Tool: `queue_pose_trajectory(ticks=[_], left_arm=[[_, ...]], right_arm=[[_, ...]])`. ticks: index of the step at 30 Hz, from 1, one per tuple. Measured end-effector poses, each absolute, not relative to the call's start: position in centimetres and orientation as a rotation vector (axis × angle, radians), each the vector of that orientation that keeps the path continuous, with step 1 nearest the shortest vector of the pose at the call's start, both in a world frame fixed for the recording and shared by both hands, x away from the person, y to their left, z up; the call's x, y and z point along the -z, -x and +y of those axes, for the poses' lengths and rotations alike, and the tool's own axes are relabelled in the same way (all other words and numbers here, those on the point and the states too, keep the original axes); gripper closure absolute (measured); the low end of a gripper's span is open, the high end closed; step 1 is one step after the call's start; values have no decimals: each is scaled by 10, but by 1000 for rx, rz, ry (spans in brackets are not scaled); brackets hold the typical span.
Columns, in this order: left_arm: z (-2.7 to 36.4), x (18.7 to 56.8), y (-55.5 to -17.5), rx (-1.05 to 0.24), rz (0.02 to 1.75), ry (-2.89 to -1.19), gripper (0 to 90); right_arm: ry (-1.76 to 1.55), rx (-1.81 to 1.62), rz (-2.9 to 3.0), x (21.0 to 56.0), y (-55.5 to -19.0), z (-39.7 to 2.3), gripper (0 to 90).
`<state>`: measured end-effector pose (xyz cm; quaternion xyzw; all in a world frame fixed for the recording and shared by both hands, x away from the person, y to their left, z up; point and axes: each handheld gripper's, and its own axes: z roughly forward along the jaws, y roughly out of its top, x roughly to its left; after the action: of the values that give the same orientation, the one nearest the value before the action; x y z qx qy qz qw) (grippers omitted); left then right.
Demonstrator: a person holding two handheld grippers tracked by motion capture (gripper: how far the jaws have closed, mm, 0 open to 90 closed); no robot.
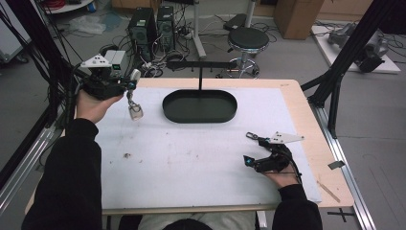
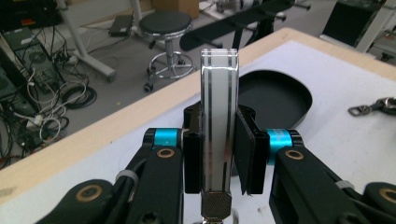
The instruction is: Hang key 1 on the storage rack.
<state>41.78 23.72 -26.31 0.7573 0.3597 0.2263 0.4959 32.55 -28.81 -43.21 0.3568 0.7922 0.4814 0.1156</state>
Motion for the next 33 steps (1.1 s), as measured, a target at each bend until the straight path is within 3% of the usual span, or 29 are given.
queue_pose_trajectory(ticks=[17, 33], left_arm=[[186, 258, -444, -553, 811, -1854, 745], [170, 249, -470, -547, 869, -1872, 745]], right_arm=[[-1032, -1431, 2332, 432, -325, -287, 8], [-1020, -1443, 2331, 431, -325, -288, 8]])
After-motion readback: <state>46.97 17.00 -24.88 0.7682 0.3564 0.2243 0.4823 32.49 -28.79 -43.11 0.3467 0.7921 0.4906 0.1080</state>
